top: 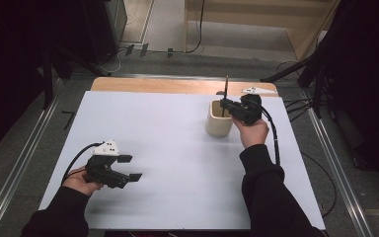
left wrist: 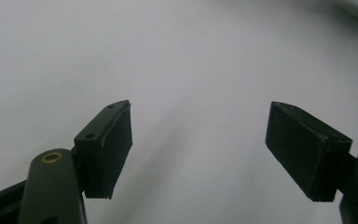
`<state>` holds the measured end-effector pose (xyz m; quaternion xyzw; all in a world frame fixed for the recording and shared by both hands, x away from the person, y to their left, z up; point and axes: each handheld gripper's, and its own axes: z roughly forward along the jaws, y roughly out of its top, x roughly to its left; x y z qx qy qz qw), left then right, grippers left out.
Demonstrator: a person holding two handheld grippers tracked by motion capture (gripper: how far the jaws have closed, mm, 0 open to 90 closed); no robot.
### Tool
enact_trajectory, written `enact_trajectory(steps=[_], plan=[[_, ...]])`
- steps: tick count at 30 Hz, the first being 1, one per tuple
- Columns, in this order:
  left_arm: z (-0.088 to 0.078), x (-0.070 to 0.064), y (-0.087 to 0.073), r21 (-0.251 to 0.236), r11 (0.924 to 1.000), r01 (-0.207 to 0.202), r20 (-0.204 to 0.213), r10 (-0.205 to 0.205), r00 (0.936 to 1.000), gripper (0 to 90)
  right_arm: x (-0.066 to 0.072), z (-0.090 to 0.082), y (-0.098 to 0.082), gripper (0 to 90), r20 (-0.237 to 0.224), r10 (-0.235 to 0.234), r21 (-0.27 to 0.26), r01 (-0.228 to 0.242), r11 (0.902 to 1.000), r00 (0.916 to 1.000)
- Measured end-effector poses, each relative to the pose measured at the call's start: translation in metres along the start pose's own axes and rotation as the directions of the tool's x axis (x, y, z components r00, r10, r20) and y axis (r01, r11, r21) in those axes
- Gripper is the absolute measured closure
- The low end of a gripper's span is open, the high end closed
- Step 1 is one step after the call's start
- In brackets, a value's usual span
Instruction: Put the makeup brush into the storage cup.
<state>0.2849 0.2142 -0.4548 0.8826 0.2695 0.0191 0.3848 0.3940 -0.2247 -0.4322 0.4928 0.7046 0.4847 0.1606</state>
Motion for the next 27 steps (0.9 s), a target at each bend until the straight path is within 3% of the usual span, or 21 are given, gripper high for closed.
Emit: enact_trajectory(steps=[1, 2, 4, 7, 13, 27], plan=[[0.0, 0.0, 0.0, 0.0, 1.0, 0.0, 0.0, 0.0, 1.0, 23.4, 0.0, 0.0, 0.0, 81.7, -0.002, 0.0, 0.0, 0.0, 1.0, 1.0], [0.0, 0.0, 0.0, 0.0, 1.0, 0.0, 0.0, 0.0, 1.0, 23.4, 0.0, -0.001, 0.0, 73.9, -0.003, -0.007, -0.008, 0.007, 0.9999, 1.0], [0.0, 0.0, 0.0, 0.001, 1.0, 0.0, 0.0, 0.0, 1.0, 23.4, -0.001, -0.002, 0.001, 48.7, -0.017, -0.024, -0.036, 0.023, 0.9991, 0.9996], [0.0, 0.0, 0.0, 0.002, 1.0, 0.0, -0.001, 0.0, 1.0, 23.4, 0.001, -0.003, 0.001, 29.8, -0.003, -0.031, -0.051, 0.031, 0.9982, 0.9995], [0.0, 0.0, 0.0, 0.0, 1.0, 0.0, -0.001, 0.0, 1.0, 23.4, 0.001, -0.004, 0.001, 22.5, -0.01, -0.021, -0.036, 0.02, 0.9991, 0.9997], [0.0, 0.0, 0.0, -0.001, 1.0, 0.004, -0.002, -0.004, 1.0, 23.4, 0.008, -0.013, 0.002, 21.8, -0.052, -0.036, -0.016, 0.035, 0.9993, 0.998]])
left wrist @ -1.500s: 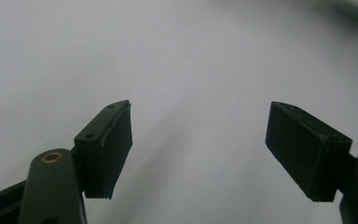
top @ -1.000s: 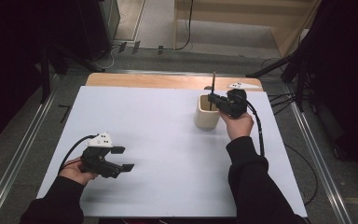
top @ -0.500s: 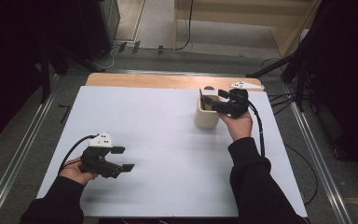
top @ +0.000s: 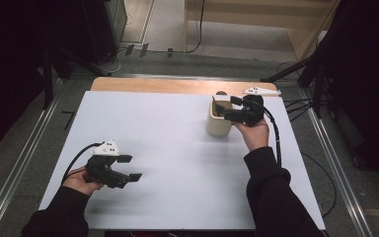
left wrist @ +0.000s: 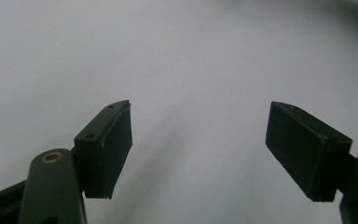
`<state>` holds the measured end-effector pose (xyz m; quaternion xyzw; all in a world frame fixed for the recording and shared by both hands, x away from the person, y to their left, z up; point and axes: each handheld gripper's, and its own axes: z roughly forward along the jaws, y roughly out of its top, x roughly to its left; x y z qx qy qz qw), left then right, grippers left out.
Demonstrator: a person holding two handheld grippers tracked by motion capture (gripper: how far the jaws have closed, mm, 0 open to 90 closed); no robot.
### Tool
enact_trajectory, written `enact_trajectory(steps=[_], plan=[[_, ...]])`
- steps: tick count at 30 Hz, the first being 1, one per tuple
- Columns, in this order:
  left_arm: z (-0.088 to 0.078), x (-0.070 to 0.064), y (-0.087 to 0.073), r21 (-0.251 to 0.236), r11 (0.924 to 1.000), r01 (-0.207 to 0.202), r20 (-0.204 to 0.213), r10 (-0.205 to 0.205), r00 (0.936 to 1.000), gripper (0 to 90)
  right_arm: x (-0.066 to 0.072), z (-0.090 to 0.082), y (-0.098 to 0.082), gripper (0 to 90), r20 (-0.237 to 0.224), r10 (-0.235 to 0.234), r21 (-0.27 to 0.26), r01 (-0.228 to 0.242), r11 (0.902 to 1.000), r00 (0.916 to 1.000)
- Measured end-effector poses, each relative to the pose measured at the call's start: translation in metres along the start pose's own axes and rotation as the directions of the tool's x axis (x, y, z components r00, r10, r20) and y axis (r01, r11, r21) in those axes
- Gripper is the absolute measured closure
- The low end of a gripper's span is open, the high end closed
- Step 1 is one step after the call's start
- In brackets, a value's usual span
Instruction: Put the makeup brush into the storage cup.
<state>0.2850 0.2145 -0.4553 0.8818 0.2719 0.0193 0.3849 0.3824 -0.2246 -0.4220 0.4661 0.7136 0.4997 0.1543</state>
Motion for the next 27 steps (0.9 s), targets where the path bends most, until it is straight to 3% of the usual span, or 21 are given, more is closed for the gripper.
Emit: enact_trajectory(steps=[27], plan=[[-0.001, 0.001, 0.0, -0.002, 1.0, -0.001, -0.001, 0.001, 1.0, 23.4, 0.033, -0.016, -0.014, 22.4, -0.084, -0.067, 0.035, 0.07, 0.9969, 0.9942]])
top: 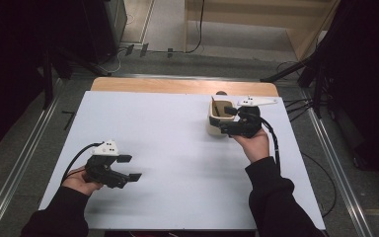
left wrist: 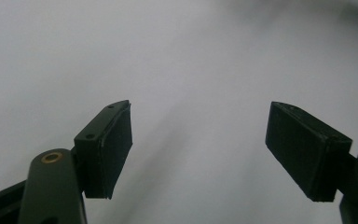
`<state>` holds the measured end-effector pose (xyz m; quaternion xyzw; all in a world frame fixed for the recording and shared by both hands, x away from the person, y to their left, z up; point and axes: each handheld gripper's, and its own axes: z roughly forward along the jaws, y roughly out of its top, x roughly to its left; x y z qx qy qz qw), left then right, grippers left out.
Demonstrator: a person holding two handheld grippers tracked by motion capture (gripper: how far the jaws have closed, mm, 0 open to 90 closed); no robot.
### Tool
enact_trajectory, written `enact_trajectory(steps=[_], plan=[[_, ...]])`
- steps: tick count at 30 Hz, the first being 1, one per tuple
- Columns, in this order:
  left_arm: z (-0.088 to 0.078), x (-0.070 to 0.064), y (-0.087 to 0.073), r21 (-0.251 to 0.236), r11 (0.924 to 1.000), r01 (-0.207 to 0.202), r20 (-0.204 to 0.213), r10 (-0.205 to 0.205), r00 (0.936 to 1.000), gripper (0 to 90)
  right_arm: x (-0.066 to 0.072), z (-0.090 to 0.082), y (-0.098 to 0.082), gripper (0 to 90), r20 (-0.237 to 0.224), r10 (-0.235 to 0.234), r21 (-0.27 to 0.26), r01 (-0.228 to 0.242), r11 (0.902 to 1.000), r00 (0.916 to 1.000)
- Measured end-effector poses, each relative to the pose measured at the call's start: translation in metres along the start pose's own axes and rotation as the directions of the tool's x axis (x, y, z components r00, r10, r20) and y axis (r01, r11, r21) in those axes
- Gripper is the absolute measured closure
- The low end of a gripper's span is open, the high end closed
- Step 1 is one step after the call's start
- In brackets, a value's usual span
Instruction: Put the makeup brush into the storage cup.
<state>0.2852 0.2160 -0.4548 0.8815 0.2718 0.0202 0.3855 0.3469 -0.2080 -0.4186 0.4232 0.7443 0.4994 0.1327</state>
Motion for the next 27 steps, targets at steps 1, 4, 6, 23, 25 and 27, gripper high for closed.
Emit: enact_trajectory(steps=[1, 4, 6, 23, 25, 27], plan=[[0.0, 0.0, 0.0, -0.002, 1.0, 0.002, 0.0, -0.002, 1.0, 23.4, 0.001, 0.0, -0.001, 22.4, -0.006, -0.003, 0.0, 0.003, 1.0, 1.0], [0.0, 0.0, 0.0, -0.002, 1.0, 0.0, -0.002, 0.0, 1.0, 23.4, 0.005, -0.001, -0.003, 22.5, -0.017, -0.005, 0.007, 0.005, 1.0, 0.9999], [0.0, 0.0, 0.0, -0.002, 1.0, 0.0, -0.002, 0.0, 1.0, 23.4, 0.007, -0.002, -0.004, 22.5, -0.026, -0.006, 0.004, 0.006, 1.0, 0.9996], [0.0, 0.001, 0.001, -0.003, 1.0, -0.005, 0.0, 0.005, 1.0, 23.4, 0.017, -0.012, -0.025, 23.3, -0.118, -0.005, 0.025, 0.008, 0.9997, 0.993], [0.0, 0.0, 0.001, -0.003, 1.0, -0.005, -0.002, 0.005, 1.0, 23.4, 0.019, -0.013, -0.027, 23.4, -0.124, -0.017, 0.031, 0.021, 0.9993, 0.9921], [0.0, 0.0, 0.001, -0.004, 1.0, -0.004, -0.003, 0.004, 1.0, 23.4, 0.021, -0.013, -0.029, 23.4, -0.129, -0.032, 0.042, 0.038, 0.9984, 0.9911]])
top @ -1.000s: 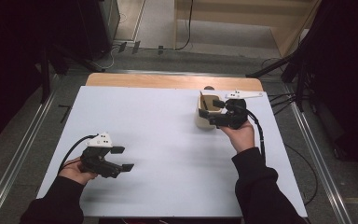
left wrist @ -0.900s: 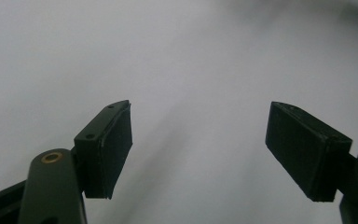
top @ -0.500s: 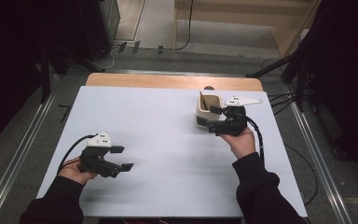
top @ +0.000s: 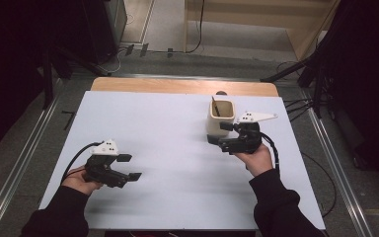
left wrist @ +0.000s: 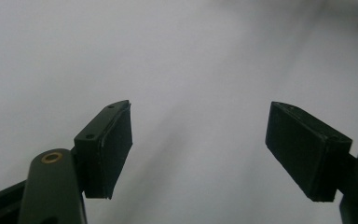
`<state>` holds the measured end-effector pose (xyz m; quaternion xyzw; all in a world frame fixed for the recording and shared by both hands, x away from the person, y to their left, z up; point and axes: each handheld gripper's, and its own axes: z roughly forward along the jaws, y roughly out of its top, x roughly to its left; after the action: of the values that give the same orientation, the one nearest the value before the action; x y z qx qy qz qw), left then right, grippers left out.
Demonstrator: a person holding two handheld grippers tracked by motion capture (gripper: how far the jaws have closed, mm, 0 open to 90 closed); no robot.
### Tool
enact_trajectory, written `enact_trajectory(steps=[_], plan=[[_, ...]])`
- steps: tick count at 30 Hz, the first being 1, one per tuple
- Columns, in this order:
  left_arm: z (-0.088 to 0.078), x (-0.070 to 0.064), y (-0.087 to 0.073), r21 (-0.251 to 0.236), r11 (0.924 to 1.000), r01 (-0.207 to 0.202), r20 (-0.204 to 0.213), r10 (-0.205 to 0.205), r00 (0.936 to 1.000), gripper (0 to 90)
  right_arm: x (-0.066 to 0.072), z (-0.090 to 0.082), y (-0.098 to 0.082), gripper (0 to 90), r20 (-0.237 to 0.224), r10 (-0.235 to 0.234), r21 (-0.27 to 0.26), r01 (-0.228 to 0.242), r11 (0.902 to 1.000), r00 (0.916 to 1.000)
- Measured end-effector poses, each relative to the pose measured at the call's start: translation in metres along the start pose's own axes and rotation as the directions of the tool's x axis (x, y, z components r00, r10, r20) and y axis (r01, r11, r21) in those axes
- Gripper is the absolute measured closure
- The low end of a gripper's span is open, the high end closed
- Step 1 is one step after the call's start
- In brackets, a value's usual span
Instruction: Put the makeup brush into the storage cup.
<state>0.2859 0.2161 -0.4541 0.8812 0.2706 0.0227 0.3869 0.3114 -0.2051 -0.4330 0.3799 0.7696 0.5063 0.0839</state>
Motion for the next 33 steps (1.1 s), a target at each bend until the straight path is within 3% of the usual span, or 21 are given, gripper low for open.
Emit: enact_trajectory(steps=[20, 33], plan=[[-0.001, 0.0, 0.0, -0.002, 1.0, 0.001, -0.002, -0.001, 1.0, 23.4, 0.01, -0.012, -0.032, 22.8, -0.05, -0.025, 0.016, 0.026, 0.9995, 0.9984], [-0.001, 0.0, 0.0, -0.005, 1.0, -0.003, -0.01, 0.002, 0.9999, 23.4, 0.013, -0.024, -0.047, 22.5, -0.058, -0.038, 0.022, 0.039, 0.999, 0.9976]])
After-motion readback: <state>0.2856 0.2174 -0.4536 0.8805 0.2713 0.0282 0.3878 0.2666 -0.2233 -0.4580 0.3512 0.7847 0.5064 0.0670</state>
